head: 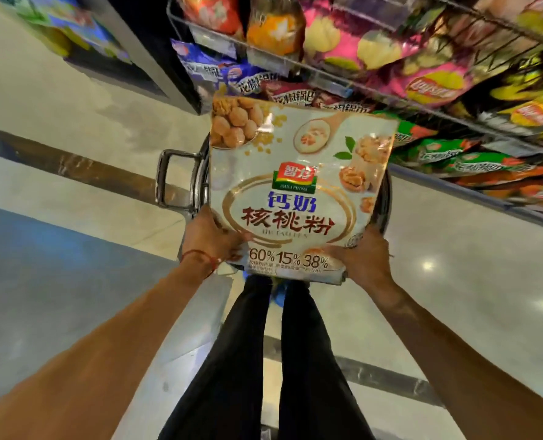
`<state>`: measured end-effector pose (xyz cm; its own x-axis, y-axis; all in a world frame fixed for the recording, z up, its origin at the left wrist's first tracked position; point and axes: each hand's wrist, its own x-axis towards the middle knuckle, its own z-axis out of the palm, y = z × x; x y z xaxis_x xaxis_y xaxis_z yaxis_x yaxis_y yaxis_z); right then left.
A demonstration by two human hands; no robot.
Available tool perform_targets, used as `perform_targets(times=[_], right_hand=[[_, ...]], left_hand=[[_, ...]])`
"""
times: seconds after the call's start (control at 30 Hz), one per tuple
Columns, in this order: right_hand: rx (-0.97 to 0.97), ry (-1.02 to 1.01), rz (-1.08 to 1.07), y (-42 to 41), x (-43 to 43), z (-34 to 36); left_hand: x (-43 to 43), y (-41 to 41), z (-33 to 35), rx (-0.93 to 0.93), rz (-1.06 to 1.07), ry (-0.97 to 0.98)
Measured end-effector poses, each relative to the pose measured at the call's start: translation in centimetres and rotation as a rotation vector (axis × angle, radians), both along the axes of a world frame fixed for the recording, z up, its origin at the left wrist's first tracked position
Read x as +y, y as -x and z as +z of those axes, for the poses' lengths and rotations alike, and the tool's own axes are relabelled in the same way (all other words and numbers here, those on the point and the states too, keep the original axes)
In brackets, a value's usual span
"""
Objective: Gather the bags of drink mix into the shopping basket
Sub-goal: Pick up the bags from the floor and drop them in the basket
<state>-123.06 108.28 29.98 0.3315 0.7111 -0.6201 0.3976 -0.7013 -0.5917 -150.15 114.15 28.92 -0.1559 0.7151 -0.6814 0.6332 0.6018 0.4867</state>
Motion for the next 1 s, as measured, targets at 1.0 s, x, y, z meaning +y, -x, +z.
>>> perform_targets(times=[1.0], right_hand=[[-0.089,0.026,0.036,-0.2,-0.1,-29.1]], left_hand=[[0.3,-2.7,-27.1,0.144,0.184,0.040]])
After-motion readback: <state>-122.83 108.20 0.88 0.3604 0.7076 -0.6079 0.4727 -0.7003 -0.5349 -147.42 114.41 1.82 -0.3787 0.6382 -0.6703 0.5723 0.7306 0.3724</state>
